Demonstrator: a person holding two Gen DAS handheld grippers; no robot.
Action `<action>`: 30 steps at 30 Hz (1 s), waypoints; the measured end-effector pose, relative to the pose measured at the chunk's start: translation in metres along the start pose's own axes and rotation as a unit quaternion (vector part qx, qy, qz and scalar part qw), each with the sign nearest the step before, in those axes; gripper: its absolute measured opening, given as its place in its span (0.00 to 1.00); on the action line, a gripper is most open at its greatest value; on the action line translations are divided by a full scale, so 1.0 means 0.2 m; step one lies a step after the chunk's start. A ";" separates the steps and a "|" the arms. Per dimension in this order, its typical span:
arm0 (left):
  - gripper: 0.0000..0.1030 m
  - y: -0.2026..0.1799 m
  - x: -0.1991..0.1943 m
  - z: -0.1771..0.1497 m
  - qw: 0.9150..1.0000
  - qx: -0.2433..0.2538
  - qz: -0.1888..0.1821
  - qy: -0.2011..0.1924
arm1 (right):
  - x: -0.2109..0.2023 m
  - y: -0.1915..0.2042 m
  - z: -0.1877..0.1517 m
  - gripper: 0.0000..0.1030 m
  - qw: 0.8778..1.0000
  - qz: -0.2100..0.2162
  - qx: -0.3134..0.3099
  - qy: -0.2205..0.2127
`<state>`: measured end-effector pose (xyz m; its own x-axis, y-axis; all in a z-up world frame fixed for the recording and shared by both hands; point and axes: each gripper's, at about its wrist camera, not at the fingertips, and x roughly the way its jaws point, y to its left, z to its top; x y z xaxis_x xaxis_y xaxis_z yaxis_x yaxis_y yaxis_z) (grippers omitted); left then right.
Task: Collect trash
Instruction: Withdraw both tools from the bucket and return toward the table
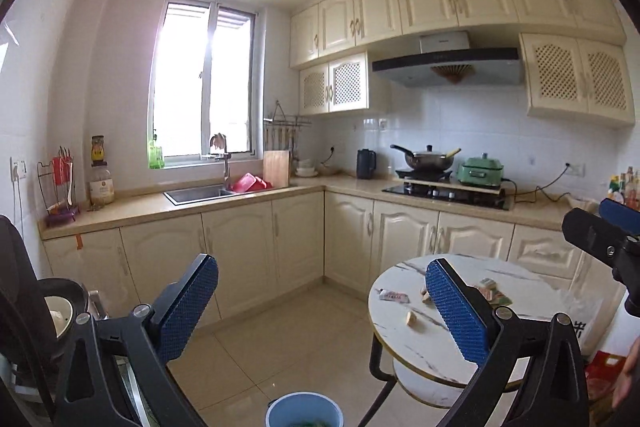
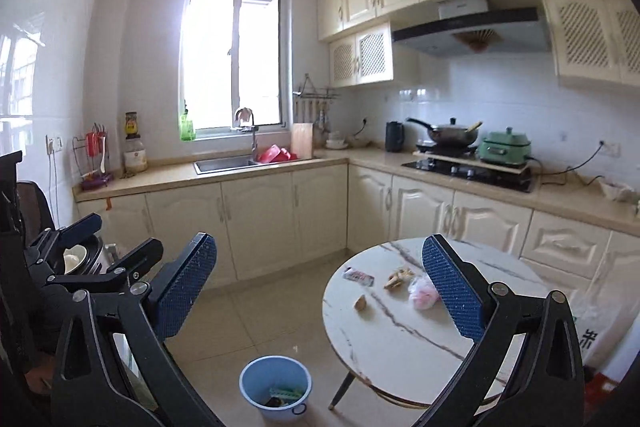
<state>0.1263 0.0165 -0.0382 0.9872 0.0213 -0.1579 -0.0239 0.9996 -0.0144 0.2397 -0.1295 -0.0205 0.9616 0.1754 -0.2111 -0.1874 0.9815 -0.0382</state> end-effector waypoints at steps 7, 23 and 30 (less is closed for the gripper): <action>0.99 -0.02 -0.34 -0.21 0.999 -0.003 -0.010 -0.046 | -0.24 -0.05 0.06 1.00 0.999 -0.023 0.008 -0.036; 0.99 0.00 -0.41 -0.30 0.999 0.014 -0.022 -0.039 | -0.26 -0.14 0.03 1.00 0.998 -0.055 0.022 -0.034; 0.99 -0.06 -0.27 -0.17 0.999 0.016 -0.026 -0.026 | -0.23 -0.20 0.00 1.00 0.997 -0.066 0.029 -0.026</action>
<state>0.0680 0.0029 -0.0635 0.9938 -0.0300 -0.1071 0.0313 0.9995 0.0103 0.2035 -0.1765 -0.0091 0.9867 0.0459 -0.1561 -0.0473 0.9989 -0.0057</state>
